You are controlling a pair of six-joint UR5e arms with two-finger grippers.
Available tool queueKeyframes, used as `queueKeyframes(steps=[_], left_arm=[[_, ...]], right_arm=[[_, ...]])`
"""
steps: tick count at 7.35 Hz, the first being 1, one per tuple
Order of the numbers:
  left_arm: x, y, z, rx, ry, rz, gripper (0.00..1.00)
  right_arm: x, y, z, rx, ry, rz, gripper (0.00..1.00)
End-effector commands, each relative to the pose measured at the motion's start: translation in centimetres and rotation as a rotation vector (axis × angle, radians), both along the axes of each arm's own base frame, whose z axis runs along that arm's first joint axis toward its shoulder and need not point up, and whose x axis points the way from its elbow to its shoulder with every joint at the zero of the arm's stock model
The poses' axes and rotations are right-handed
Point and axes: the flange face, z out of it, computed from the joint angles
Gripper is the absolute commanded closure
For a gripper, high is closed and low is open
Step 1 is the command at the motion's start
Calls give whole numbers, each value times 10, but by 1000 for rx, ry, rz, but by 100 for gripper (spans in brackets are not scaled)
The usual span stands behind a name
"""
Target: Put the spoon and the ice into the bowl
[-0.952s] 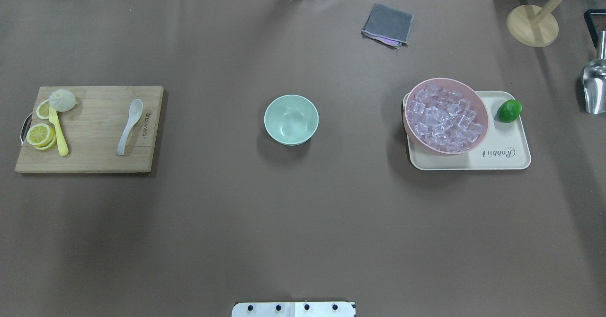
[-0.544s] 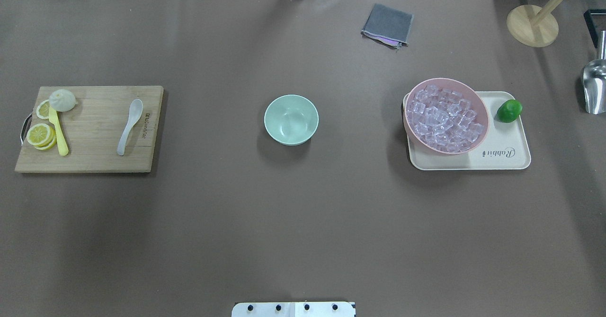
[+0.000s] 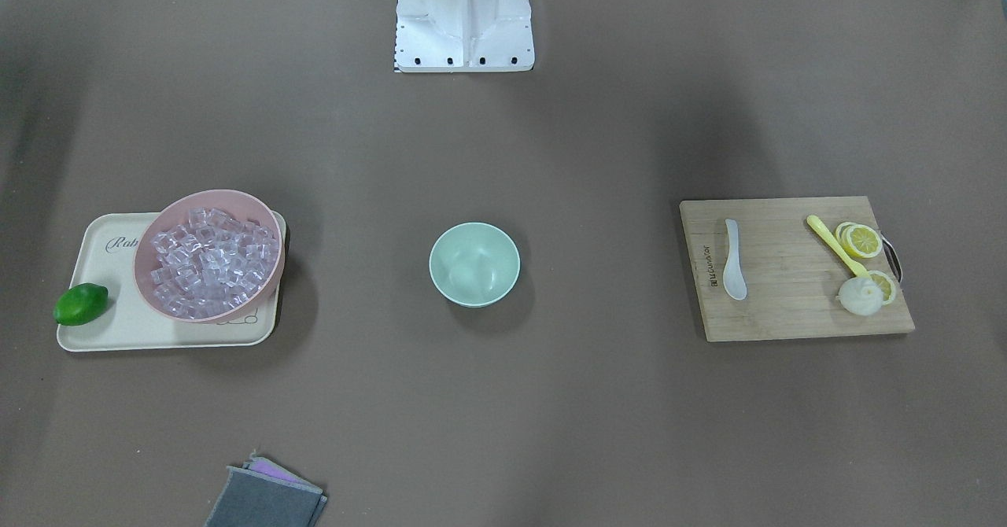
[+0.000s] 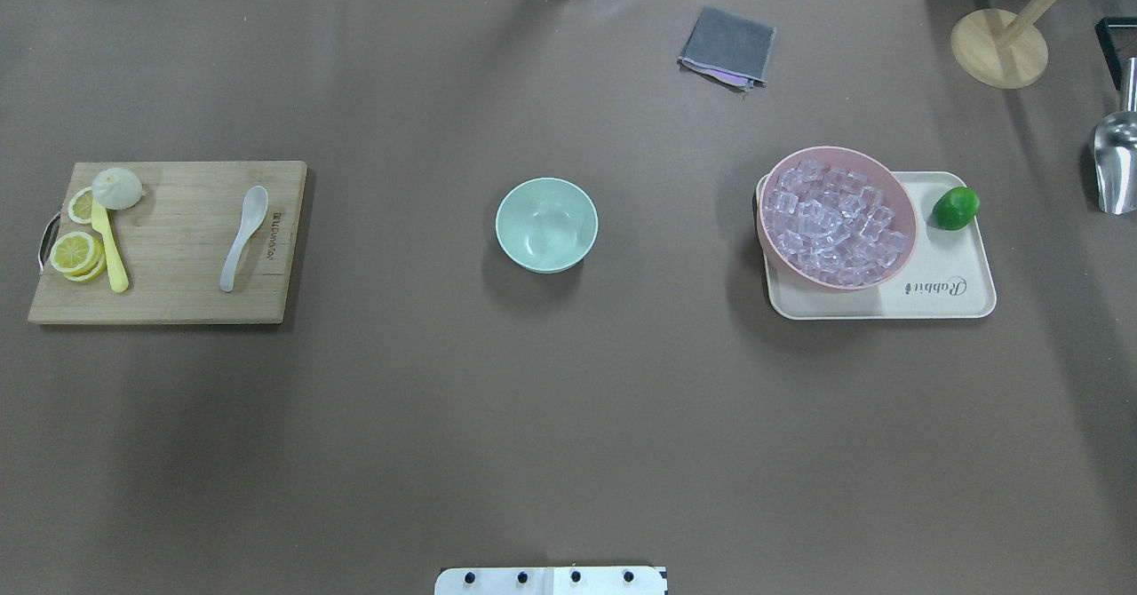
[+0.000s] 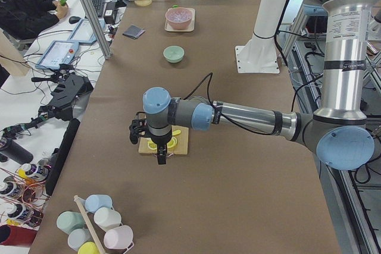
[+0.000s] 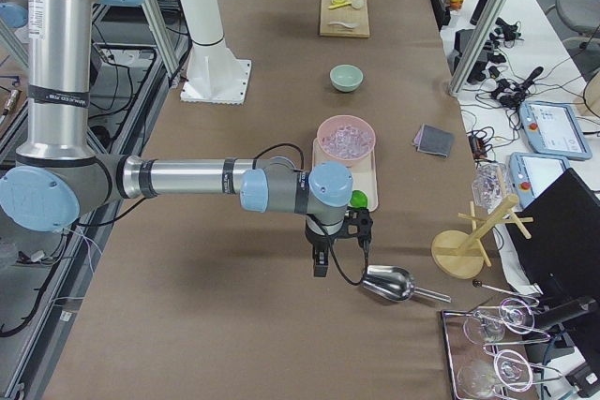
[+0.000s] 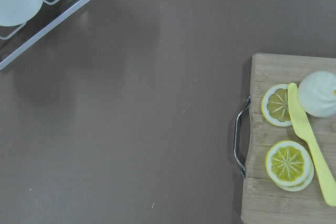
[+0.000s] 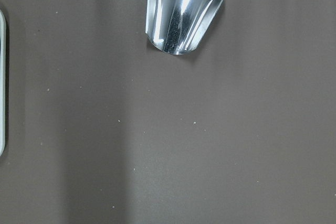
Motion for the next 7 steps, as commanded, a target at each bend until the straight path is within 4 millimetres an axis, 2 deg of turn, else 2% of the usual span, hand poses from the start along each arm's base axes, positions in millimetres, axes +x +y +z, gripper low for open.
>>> queueKeyframes(steps=[1,2,3,5,6,7], left_arm=[[1,-6,-11,22,3,-1,2],[1,-15,-23,50,2,2,2],[2,-28,-50,111,3,3,2],[19,-41,-84,204,24,30,2],[22,-43,-97,235,41,-1,2],[63,-55,-123,213,72,-8,2]], right_arm=[[0,-2,-2,5,0,0,0],[0,-3,-4,8,0,1,0],[0,-4,-15,32,-1,0,0],[0,-8,-40,85,-1,-1,0],[0,-9,-76,149,3,-2,0],[-2,-9,-86,166,-16,-4,0]])
